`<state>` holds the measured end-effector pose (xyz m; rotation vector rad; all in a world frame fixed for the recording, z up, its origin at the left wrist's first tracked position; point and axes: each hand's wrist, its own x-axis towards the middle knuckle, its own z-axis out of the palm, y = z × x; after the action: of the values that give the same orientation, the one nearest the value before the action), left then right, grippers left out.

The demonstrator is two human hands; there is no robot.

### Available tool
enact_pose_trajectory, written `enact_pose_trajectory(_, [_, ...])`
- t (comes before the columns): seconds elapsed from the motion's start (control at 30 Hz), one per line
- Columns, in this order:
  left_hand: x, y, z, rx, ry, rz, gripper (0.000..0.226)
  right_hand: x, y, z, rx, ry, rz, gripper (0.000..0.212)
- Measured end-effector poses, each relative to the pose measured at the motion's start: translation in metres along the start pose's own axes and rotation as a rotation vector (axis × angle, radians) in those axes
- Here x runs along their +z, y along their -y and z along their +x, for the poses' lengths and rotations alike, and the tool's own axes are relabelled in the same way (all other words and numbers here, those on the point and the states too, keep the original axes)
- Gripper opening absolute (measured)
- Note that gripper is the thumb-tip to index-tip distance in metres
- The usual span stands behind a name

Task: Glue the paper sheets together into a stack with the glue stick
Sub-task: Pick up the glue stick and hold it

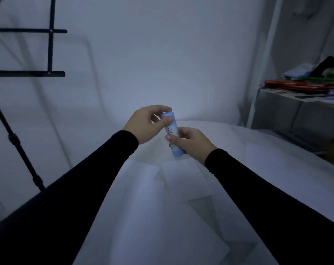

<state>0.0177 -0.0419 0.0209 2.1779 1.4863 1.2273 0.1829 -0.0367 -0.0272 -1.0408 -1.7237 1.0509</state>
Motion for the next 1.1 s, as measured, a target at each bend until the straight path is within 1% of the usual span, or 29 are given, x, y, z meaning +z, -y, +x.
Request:
enact_pose_trajectory(0.13, [0.003, -0.03, -0.026, -0.046, 0.008, -0.125, 0.026, -0.009, 0.012, -0.038, -0.022, -0.041, 0.01, 0.008])
enact_pose_trajectory(0.27, [0.008, -0.057, -0.05, -0.083, -0.007, -0.35, 0.022, -0.015, 0.025, -0.069, -0.03, -0.043, 0.046, 0.007])
enact_pose_trajectory(0.37, [0.012, -0.066, -0.065, -0.117, -0.012, -0.479, 0.026, -0.015, 0.029, -0.087, -0.026, -0.029, 0.106, 0.008])
enact_pose_trajectory(0.5, [0.015, -0.07, -0.079, -0.156, 0.012, -0.595, 0.027, -0.012, 0.027, -0.105, -0.025, -0.018, 0.166, 0.005])
enact_pose_trajectory(0.63, [0.015, -0.072, -0.085, -0.146, 0.039, -0.647, 0.028, -0.011, 0.028, -0.114, -0.05, -0.032, 0.174, 0.006])
enact_pose_trajectory(0.77, [0.017, -0.072, -0.086, -0.124, 0.057, -0.685, 0.025, -0.012, 0.028, -0.119, -0.066, -0.029, 0.193, 0.008])
enact_pose_trajectory(0.93, [0.024, -0.069, -0.086, -0.14, 0.115, -0.725, 0.026, -0.018, 0.021, -0.121, -0.072, -0.028, 0.19, 0.011])
enact_pose_trajectory(1.1, [0.037, -0.072, -0.091, -0.168, 0.203, -0.779, 0.023, -0.012, 0.008, -0.132, -0.054, -0.063, 0.27, 0.021])
